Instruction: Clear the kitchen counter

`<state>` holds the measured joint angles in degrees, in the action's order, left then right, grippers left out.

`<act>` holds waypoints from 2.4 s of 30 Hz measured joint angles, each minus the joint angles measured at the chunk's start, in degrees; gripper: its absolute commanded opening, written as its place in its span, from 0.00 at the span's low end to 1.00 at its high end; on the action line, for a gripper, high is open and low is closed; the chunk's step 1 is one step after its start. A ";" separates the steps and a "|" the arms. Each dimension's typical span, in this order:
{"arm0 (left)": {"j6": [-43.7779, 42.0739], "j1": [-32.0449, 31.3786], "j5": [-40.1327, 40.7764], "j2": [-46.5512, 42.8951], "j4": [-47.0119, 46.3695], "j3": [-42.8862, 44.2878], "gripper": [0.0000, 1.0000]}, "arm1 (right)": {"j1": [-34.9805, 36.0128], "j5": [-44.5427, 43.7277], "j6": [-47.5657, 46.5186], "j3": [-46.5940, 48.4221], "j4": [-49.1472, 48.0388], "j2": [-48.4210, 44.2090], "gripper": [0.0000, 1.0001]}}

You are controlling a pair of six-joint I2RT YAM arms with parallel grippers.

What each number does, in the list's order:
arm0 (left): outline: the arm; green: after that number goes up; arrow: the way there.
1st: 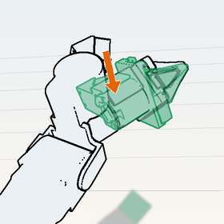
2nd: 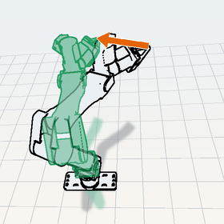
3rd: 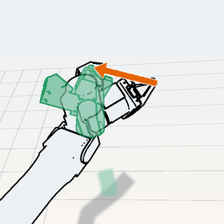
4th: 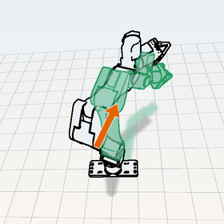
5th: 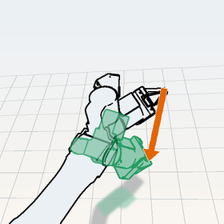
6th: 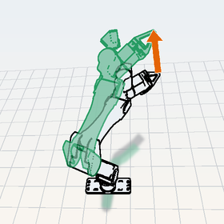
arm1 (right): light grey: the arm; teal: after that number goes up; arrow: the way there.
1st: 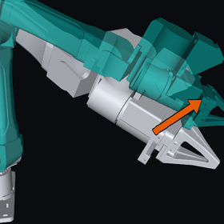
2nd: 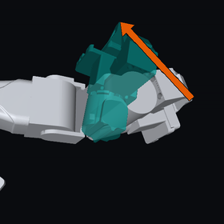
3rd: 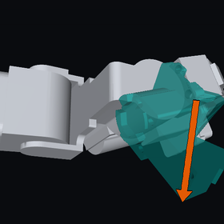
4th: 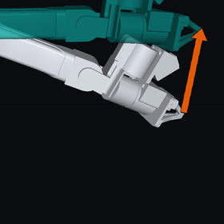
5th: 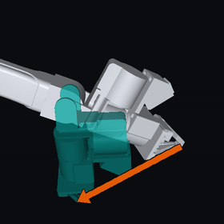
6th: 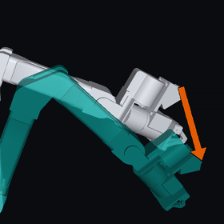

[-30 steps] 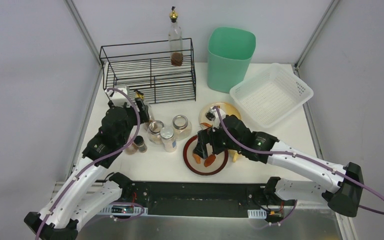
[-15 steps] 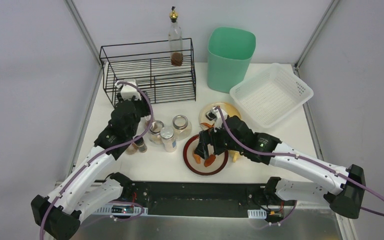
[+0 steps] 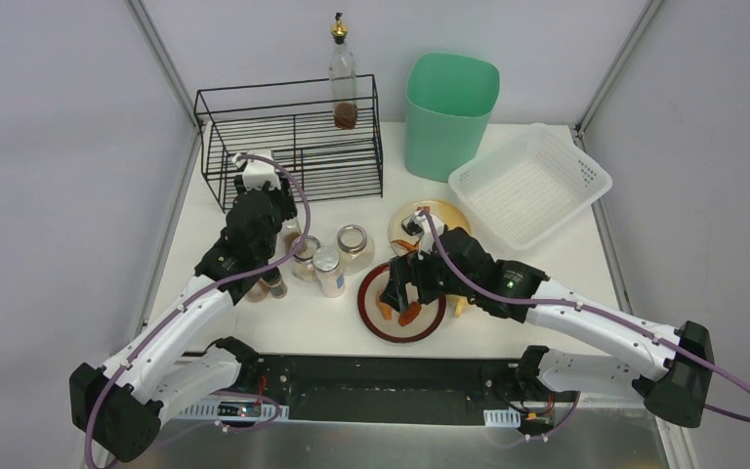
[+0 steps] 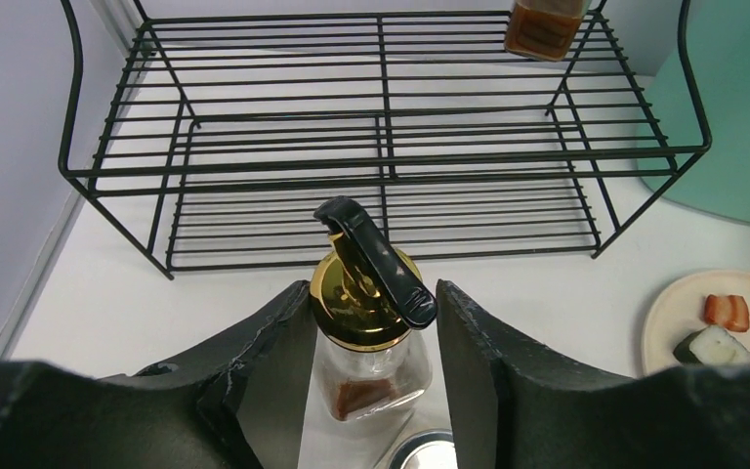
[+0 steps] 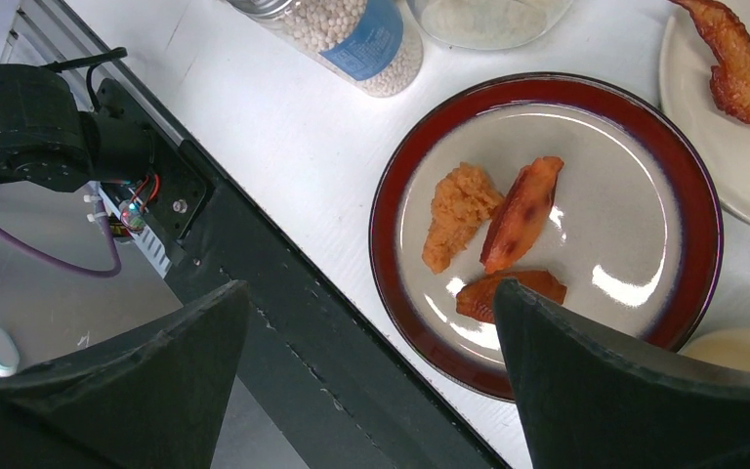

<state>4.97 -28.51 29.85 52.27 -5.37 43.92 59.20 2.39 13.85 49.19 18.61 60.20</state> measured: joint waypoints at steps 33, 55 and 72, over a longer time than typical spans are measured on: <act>-3.13 -0.02 0.87 2.05 6.58 11.08 0.00 | 0.11 0.00 0.00 -0.35 0.00 -0.81 0.99; -12.41 0.00 -2.32 25.59 11.87 50.77 0.00 | 0.11 0.02 0.02 -0.35 -0.37 -0.74 0.99; -16.31 3.96 -2.32 44.15 6.54 71.30 0.00 | 0.11 0.00 0.00 -2.14 -2.01 0.13 0.99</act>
<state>-11.33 -24.56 27.53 96.42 1.17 115.22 59.31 2.39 13.85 47.05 16.60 60.34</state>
